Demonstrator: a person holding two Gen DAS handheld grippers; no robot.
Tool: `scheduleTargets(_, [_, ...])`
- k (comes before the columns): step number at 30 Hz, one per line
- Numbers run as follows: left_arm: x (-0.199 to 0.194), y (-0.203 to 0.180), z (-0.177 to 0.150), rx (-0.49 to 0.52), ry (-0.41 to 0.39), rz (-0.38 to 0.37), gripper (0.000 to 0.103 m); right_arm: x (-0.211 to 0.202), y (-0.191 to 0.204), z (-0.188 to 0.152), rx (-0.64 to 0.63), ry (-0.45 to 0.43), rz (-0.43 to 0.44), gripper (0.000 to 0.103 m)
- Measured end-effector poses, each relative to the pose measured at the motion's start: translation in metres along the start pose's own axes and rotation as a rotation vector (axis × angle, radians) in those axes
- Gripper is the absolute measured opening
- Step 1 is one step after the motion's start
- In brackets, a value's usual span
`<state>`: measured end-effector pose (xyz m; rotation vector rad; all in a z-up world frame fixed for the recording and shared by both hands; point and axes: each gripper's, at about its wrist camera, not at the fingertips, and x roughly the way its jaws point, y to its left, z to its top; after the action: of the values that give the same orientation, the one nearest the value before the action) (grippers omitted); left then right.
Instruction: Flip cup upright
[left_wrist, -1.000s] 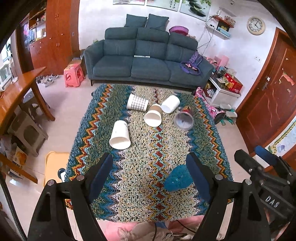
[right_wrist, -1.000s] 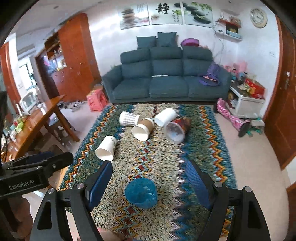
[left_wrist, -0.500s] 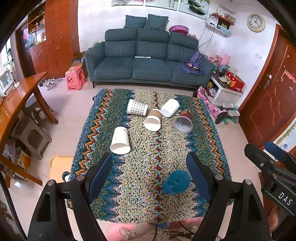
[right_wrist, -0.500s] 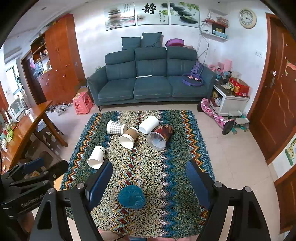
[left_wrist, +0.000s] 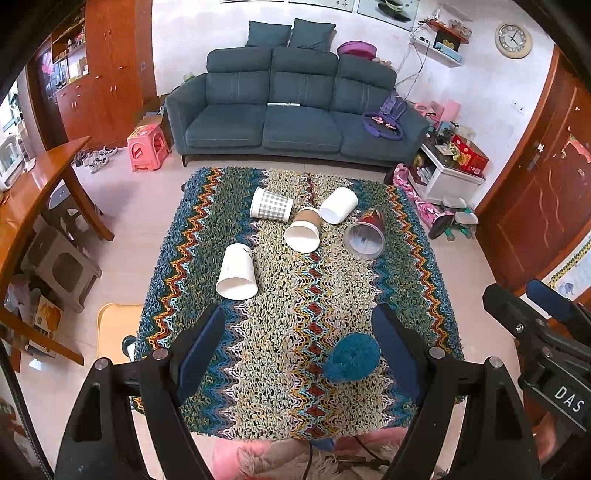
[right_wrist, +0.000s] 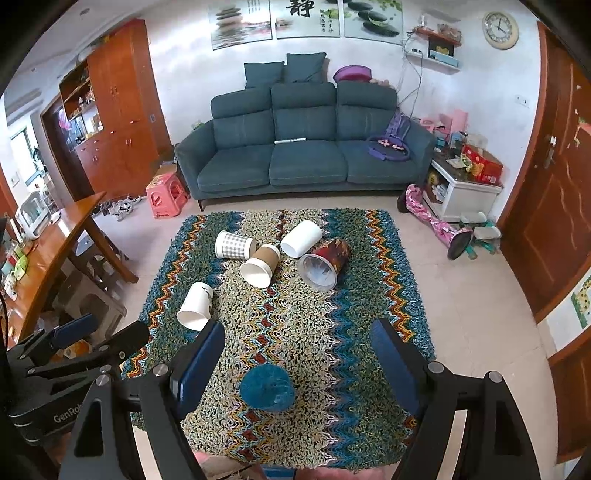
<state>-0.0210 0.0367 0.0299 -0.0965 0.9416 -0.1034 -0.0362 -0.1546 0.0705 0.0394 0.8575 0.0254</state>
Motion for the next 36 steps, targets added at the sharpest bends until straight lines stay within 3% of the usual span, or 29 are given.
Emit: scheduleTargets(36, [0.0043, -0.0036, -0.0049, 0.013, 0.010, -0.002, 0.084, -0.0099, 0.0084, -0.0007, -0.013, -0.012, -0.012, 0.082])
